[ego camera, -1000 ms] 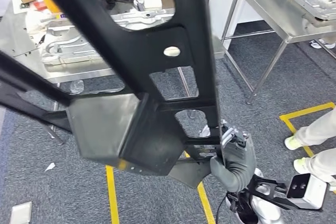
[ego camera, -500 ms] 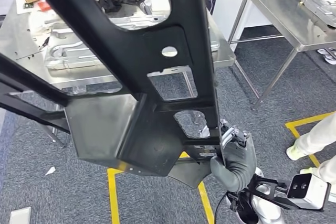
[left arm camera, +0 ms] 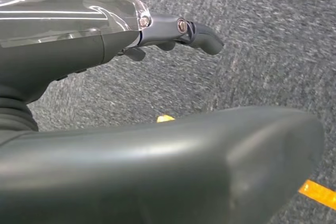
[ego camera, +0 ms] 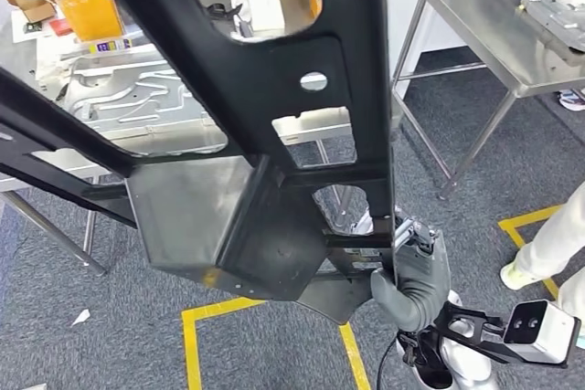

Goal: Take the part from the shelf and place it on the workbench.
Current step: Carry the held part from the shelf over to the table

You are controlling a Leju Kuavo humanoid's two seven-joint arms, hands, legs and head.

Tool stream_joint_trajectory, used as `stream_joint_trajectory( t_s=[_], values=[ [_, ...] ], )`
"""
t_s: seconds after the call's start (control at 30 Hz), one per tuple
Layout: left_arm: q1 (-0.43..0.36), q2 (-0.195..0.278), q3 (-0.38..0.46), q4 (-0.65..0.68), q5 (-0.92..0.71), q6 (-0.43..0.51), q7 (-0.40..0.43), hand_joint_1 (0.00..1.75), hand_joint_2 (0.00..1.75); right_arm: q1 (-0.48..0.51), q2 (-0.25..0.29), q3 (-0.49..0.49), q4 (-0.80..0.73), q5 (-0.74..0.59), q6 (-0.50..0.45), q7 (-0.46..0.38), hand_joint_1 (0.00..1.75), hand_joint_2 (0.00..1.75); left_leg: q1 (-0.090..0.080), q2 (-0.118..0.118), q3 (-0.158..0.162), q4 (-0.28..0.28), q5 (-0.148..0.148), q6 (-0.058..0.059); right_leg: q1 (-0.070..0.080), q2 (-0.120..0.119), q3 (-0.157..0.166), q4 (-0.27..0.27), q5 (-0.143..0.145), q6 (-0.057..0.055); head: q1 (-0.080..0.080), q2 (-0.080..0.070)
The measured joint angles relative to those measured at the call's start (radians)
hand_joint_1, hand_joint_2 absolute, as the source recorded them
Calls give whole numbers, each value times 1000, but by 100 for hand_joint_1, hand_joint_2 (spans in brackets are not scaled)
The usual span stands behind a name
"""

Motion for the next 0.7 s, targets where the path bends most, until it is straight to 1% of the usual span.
stream_joint_trajectory(
  t_s=[0.03, 0.07, 0.1, 0.13, 0.17, 0.2, 0.23, 0.3, 0.33, 0.37, 0.4, 0.47, 0.5, 0.53, 0.57, 0.63, 0.67, 0.7],
  values=[
    [0, 0, 0, 0, 0, 0, 0, 0, 0, 0, 0, 0, 0, 0, 0, 0, 175, 175, -3, 0, 2, -16, 4, 7, 0, 0, 3, 1, -6, 7, 0, 0],
    [0, 0, -1, 0, 0, 0, -1, 0, 0, 0, 0, 0, 0, 0, 0, 0, 175, 175, -6, 0, 1, -21, -3, 15, 1, 1, 4, 1, -10, 13, 1, 0],
    [1, 0, -1, 0, 0, 0, -1, 0, 0, 0, 0, 0, 0, 0, 0, -1, 175, 175, -6, 0, 4, -20, -1, 23, 0, 1, 6, 1, -13, 18, 1, 0],
    [2, 0, -1, 0, 0, 0, -2, 0, 0, -1, 0, 0, -1, 0, 1, -1, 175, 175, -4, -1, 9, -23, -3, 29, -1, 1, 6, 9, -16, 24, 3, 0],
    [2, 1, -2, 0, 0, 0, -2, 0, 0, -2, 0, 0, -1, 0, 1, -1, 175, 175, -3, -2, 16, -26, -6, 35, -2, 0, -4, 32, -21, 29, 4, 0],
    [2, 1, -2, 0, 0, 0, -3, 0, 0, -3, 0, 0, -1, 0, 1, -1, 175, 175, 0, -2, 24, -29, -9, 39, -3, 0, -27, 74, -32, 35, 4, 0],
    [1, 2, -2, 0, 0, 0, -3, 0, 0, -4, 0, 0, -1, 0, 1, -1, 175, 175, 1, -2, 31, -31, -14, 42, -6, -1, -62, 132, -46, 40, 5, 0],
    [0, 2, -3, 0, 0, -1, -3, 0, 0, -3, 0, -1, -1, 0, 2, -1, 175, 175, 1, -2, 44, -32, -27, 44, -10, -1, -150, 252, -84, 46, 5, 0],
    [0, 2, -3, 0, 0, -1, -3, 0, 0, -2, 0, -1, -1, 0, 2, -1, 175, 175, 1, -3, 53, -32, -35, 43, -11, -1, -181, 281, -90, 47, 5, 0],
    [0, 2, -3, 0, 0, -1, -3, 0, 0, -1, 0, -2, -1, 0, 2, -1, 175, 175, 1, -4, 65, -32, -44, 42, -12, -1, -199, 280, -80, 47, 5, 0],
    [0, 2, -3, 0, 0, -1, -3, 0, 0, -1, 0, -3, -1, 0, 2, -1, 175, 175, 1, -5, 79, -33, -55, 40, -12, -1, -197, 243, -50, 46, 5, 0],
    [-1, 1, -3, 0, 0, -1, -3, 0, 0, -1, 0, -5, -1, 1, 2, -1, 175, 175, 1, -6, 107, -34, -74, 35, -7, -1, -172, 128, 40, 36, 4, 0],
    [-3, 1, -3, 0, 0, -1, -3, 0, 0, -1, 0, -6, 0, 1, 2, -1, 175, 175, 1, -7, 115, -37, -81, 31, -3, -1, -163, 82, 67, 28, 4, 0],
    [-4, 1, -3, 0, 0, -1, -4, 0, 0, -1, 0, -6, -1, 2, 2, -1, 175, 175, 2, -8, 119, -40, -86, 26, 1, -1, -158, 57, 85, 22, 4, 0],
    [-4, 1, -4, 0, 0, -1, -4, 0, 0, -1, 0, -6, -1, 2, 2, -1, 175, 175, 2, -8, 123, -43, -88, 20, 4, 0, -158, 48, 84, 16, 3, 0],
    [-4, 0, -4, 0, 0, 0, -4, 0, 0, 0, 0, -6, -2, 2, 2, -1, 175, 175, 3, -7, 133, -45, -91, 11, 3, 1, -145, 36, 85, 6, 4, 0],
    [-5, 0, -4, 0, 0, 0, -5, 0, 0, -1, 1, -7, -3, 2, 2, -1, 175, 175, 3, -6, 133, -30, -95, 9, 1, 1, -133, 29, 81, 0, 4, 0],
    [-7, 0, -4, 0, 0, 0, -5, 0, 0, -3, 2, -7, -4, 2, 2, -2, 175, 175, 3, -5, 120, 1, -104, 8, -1, 0, -120, 23, 78, -5, 3, 0]
  ],
)
